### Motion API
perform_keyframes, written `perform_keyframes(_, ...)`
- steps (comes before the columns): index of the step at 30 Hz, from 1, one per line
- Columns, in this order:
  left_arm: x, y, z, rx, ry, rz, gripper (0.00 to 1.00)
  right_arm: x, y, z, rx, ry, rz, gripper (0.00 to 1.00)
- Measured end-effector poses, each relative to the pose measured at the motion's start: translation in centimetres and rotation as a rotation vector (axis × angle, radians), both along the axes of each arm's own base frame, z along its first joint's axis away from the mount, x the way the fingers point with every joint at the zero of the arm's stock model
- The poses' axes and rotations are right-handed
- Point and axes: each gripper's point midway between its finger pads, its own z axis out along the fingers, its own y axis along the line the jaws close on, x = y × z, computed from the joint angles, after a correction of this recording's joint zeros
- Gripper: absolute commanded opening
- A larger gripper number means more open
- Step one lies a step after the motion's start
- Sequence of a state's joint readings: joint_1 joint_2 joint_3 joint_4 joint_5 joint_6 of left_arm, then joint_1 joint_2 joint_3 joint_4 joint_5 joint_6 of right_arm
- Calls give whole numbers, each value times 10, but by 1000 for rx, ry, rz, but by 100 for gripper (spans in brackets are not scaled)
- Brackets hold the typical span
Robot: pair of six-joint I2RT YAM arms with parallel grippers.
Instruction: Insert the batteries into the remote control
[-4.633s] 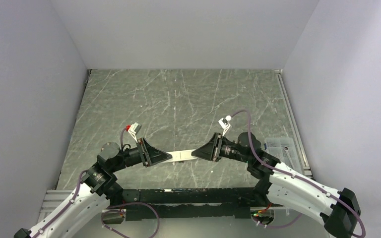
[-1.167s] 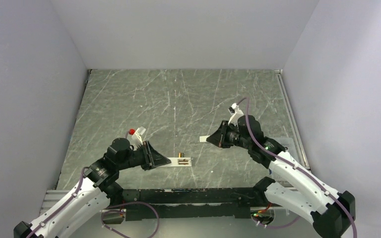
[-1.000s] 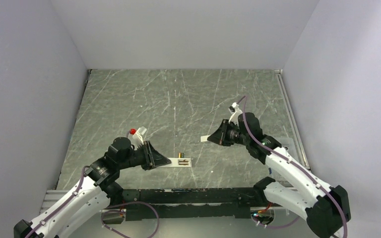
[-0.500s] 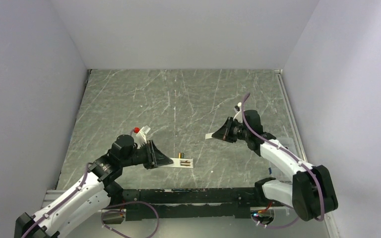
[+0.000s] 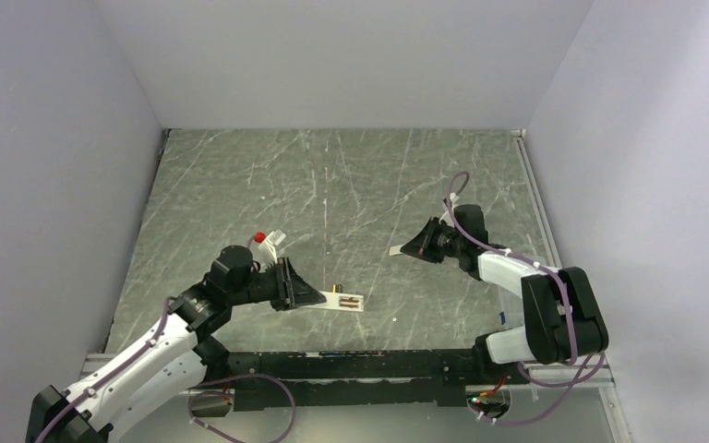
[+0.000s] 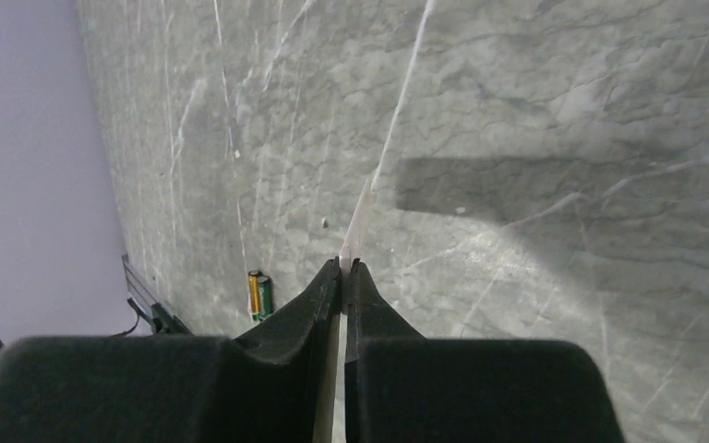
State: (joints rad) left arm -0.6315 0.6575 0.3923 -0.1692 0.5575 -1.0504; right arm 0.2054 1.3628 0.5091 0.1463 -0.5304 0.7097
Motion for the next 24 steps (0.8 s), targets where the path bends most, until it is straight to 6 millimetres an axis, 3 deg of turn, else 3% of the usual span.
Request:
perform_keyframes(13, 2, -3, -2, -1, -4, -18, 0, 16, -8, -23, 14, 26, -32, 1)
perform_keyframes(24, 1, -3, 0, -4, -11, -20, 0, 10, -10, -33, 16, 45, -44, 31)
